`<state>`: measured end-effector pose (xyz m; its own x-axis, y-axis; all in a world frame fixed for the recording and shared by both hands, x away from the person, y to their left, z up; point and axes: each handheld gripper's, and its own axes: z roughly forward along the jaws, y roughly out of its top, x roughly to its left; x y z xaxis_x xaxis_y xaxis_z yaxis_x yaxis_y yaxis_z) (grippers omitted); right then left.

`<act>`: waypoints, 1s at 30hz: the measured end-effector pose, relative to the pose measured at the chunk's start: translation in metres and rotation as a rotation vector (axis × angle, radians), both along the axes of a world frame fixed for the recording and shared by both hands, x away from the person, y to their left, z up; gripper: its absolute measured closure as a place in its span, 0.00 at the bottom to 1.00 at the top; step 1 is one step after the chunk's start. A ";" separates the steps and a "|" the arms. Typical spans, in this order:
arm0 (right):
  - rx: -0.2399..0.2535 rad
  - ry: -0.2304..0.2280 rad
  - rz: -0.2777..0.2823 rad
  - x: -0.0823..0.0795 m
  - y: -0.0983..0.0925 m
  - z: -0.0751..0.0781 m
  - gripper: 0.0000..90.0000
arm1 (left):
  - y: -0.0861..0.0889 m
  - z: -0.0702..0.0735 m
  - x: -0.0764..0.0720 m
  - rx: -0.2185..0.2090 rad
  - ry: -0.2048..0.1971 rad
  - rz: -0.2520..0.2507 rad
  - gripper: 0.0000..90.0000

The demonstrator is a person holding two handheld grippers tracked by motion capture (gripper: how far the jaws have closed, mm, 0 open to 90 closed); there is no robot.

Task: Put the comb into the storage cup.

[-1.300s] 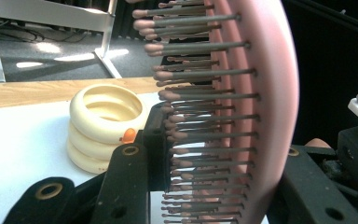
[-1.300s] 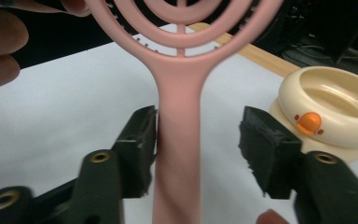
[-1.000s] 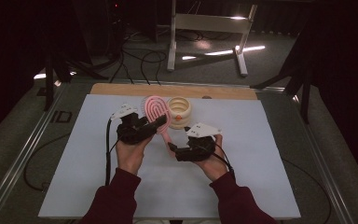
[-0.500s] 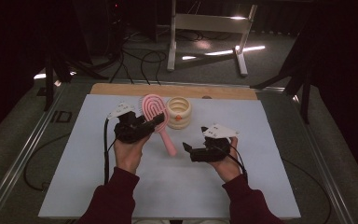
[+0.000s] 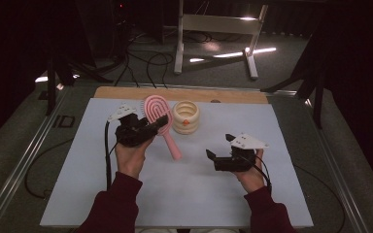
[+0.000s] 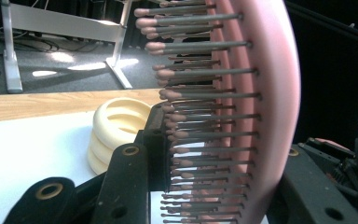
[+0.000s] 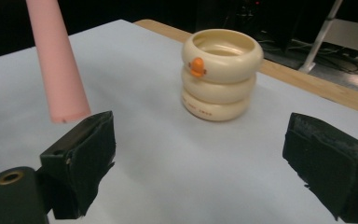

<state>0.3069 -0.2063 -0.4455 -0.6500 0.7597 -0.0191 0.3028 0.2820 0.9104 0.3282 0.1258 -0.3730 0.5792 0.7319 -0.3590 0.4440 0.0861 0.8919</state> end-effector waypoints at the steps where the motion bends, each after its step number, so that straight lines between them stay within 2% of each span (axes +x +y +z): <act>1: -0.001 -0.004 -0.004 -0.001 -0.002 -0.001 0.10 | 0.001 0.000 0.000 -0.002 -0.001 0.002 0.72; 5: -0.009 -0.001 -0.025 -0.004 -0.009 -0.003 0.10 | 0.003 0.002 0.001 -0.001 -0.004 0.008 0.72; 8: -0.002 -0.022 -0.040 -0.008 -0.016 -0.004 0.10 | 0.006 0.004 0.001 -0.002 -0.007 0.010 0.72; 10: -0.003 -0.020 -0.044 -0.009 -0.019 -0.005 0.10 | 0.006 0.004 0.001 -0.005 -0.008 0.013 0.72; 11: 0.004 -0.023 -0.056 -0.012 -0.028 -0.010 0.10 | 0.007 0.005 0.001 -0.006 -0.008 0.016 0.72; 17: 0.014 -0.009 -0.063 -0.014 -0.038 -0.015 0.10 | 0.008 0.007 0.003 -0.011 -0.011 0.017 0.72; 24: 0.061 -0.017 -0.094 -0.026 -0.058 -0.023 0.10 | 0.008 0.009 0.006 -0.007 -0.014 0.016 0.72; 30: 0.079 -0.051 -0.110 -0.034 -0.064 -0.028 0.10 | 0.009 0.011 0.009 -0.005 -0.012 0.021 0.72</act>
